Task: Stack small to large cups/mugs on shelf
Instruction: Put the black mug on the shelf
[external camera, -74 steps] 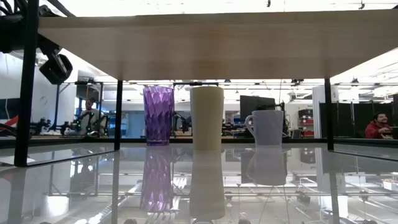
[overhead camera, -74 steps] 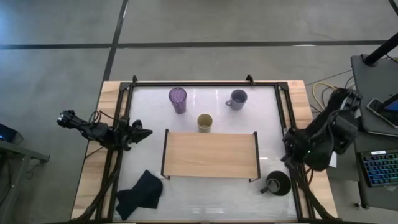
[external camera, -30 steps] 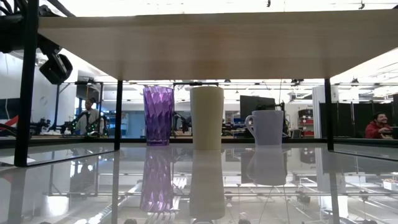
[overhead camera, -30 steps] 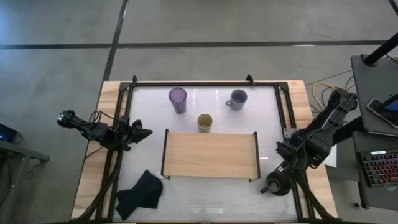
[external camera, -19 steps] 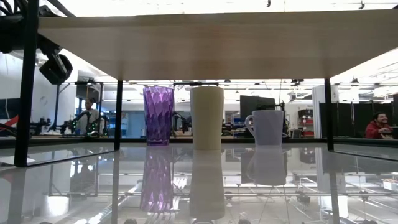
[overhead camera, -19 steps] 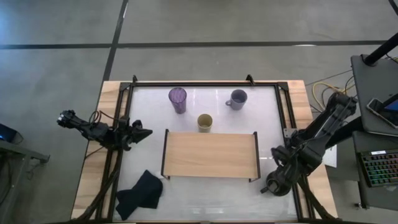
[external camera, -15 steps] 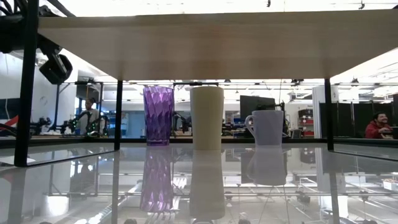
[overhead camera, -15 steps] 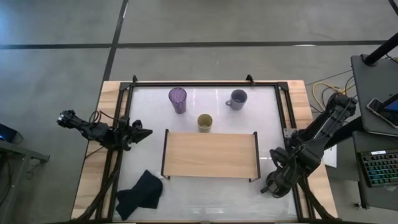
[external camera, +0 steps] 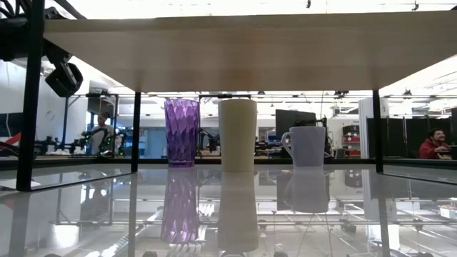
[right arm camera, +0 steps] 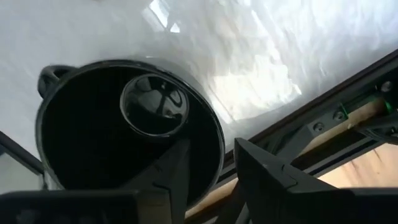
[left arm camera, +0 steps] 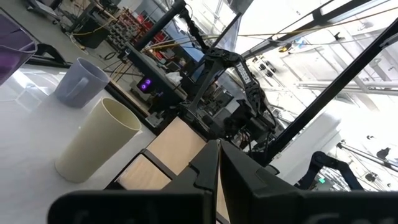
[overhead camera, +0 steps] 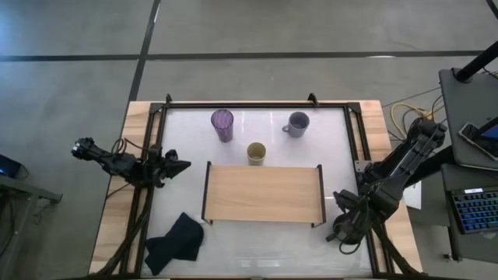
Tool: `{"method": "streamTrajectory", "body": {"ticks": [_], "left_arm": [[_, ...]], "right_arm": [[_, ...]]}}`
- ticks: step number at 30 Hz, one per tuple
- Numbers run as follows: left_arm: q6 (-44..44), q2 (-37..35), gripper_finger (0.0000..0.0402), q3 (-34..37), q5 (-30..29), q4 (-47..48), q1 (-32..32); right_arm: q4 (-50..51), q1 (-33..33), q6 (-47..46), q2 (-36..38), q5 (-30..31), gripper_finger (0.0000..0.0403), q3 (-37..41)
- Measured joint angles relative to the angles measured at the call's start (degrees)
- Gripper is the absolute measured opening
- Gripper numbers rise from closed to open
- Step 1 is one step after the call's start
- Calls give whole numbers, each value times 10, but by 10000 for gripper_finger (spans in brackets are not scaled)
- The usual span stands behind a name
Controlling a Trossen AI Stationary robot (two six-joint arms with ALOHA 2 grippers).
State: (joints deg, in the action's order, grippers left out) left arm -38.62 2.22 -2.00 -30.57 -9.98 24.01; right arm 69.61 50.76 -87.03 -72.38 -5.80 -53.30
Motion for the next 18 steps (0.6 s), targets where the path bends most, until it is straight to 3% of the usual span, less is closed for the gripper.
{"method": "streamTrajectory", "body": {"ticks": [18], "left_arm": [[0,0,0,0,0,0,0]], "right_arm": [[-26,0,0,-5,-32,109,37]]}}
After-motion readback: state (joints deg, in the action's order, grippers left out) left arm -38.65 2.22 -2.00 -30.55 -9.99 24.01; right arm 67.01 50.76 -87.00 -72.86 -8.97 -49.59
